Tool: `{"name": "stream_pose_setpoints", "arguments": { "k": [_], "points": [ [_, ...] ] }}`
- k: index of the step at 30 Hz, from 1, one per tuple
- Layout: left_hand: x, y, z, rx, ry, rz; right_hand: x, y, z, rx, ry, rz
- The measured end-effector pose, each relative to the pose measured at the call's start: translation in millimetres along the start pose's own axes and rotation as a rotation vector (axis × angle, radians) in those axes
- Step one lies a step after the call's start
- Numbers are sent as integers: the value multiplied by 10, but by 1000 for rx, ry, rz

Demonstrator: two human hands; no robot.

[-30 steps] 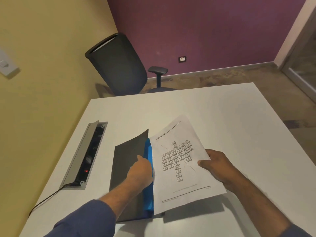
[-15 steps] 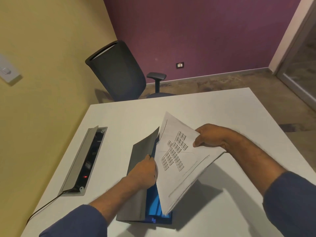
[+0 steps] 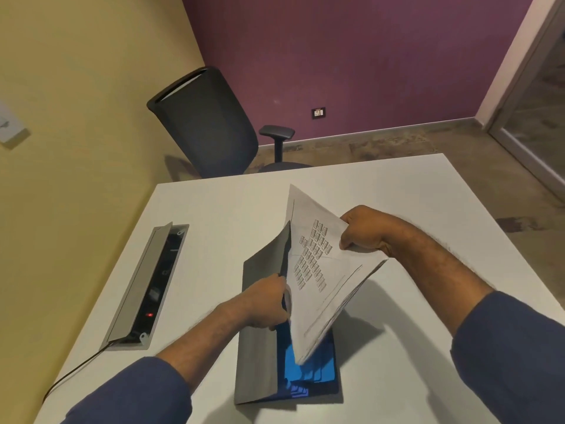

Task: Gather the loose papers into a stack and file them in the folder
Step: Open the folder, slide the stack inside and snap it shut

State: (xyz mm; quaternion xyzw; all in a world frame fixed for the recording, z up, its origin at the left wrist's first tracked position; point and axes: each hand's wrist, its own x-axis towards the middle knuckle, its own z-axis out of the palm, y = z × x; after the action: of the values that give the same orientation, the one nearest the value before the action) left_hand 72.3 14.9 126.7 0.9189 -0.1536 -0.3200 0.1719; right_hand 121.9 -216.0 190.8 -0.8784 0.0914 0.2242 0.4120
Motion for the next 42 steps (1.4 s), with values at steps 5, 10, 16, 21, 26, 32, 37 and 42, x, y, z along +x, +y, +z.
{"name": "stream_pose_setpoints", "arguments": {
  "k": [5, 10, 16, 21, 26, 32, 37, 42],
  "points": [
    [89, 103, 38, -159, 82, -16, -102, 24, 369, 67, 48, -26],
    [126, 138, 59, -316, 146, -41, -201, 90, 705, -8, 120, -142],
    [133, 154, 46, -418, 250, -79, -175, 222, 1204, 15, 172, -141],
    [134, 172, 70, -429, 300, -79, -46, 348, 1555, -11, 167, -47],
    [174, 146, 124, -391, 304, -60, 34, 444, 1751, 24, 180, 18],
    [234, 94, 182, -353, 314, -42, -37, 504, 1693, -32, 242, -7],
    [307, 135, 240, -347, 406, -36, -23, 659, 1470, -235, 649, -195],
    [370, 212, 394, -334, 382, -17, 241, 973, 1364, -129, 441, 7]
  ]
}}
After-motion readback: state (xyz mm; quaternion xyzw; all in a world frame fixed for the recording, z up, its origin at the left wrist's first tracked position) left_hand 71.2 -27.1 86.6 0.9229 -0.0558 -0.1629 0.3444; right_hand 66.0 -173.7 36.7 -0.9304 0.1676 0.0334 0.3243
